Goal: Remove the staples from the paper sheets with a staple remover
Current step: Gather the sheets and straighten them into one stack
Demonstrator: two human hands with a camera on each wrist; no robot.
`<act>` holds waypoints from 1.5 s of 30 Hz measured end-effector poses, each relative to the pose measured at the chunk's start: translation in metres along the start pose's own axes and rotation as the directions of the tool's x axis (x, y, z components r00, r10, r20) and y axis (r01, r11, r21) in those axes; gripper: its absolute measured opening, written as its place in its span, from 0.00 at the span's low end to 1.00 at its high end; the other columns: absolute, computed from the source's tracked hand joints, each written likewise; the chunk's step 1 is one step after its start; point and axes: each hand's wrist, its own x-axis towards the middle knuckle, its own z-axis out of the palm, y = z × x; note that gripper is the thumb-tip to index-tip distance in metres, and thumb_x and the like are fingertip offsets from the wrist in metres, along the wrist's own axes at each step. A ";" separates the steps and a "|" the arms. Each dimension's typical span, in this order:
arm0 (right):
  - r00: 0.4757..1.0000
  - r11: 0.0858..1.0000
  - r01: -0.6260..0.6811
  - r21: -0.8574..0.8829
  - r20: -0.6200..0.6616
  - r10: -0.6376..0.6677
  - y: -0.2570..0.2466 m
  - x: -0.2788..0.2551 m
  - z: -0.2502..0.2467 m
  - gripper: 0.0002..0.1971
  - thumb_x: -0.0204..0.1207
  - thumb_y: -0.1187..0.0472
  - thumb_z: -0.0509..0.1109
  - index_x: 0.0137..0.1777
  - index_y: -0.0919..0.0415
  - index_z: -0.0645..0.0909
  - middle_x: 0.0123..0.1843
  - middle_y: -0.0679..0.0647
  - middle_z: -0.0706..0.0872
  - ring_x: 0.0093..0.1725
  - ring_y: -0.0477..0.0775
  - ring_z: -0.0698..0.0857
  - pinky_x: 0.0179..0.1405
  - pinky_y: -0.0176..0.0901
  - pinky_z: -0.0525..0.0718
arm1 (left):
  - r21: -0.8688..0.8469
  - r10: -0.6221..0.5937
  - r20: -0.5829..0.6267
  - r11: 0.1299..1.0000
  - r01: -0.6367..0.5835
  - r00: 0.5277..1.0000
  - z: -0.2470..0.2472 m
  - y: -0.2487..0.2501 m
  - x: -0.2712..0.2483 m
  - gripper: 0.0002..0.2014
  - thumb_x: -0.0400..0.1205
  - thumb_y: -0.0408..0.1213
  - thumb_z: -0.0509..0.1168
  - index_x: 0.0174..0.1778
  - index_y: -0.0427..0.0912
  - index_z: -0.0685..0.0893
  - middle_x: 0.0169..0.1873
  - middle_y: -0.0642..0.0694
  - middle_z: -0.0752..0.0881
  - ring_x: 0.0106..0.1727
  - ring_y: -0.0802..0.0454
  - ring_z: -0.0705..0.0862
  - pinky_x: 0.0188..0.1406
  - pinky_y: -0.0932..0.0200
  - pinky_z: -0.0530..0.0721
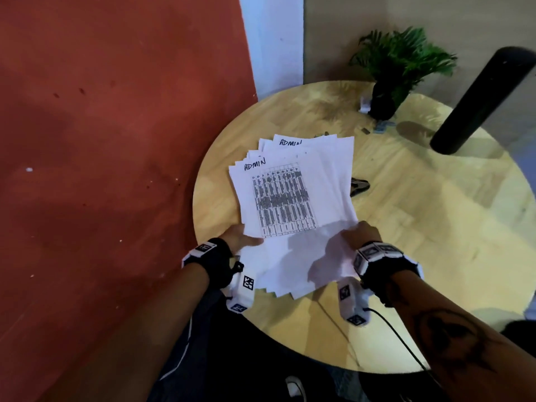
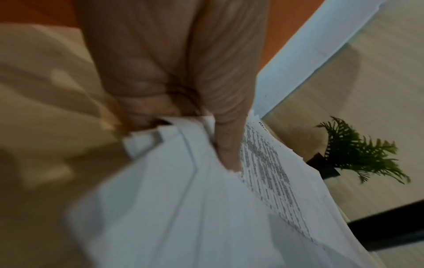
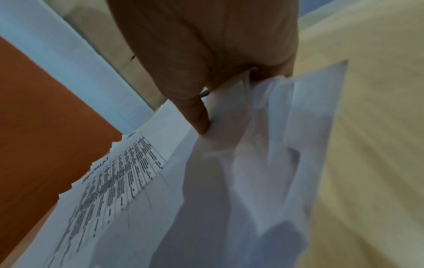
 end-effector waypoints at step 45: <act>0.937 0.812 0.004 0.584 0.281 -0.207 0.093 -0.052 -0.088 0.17 0.57 0.59 0.83 0.45 0.64 0.85 0.28 0.53 0.86 0.29 0.52 0.84 0.38 0.43 0.81 | -0.337 0.131 0.122 0.938 -0.083 0.984 0.064 0.062 -0.081 0.27 0.80 0.41 0.69 0.72 0.34 0.73 0.69 0.42 0.77 0.70 0.45 0.75 0.77 0.42 0.67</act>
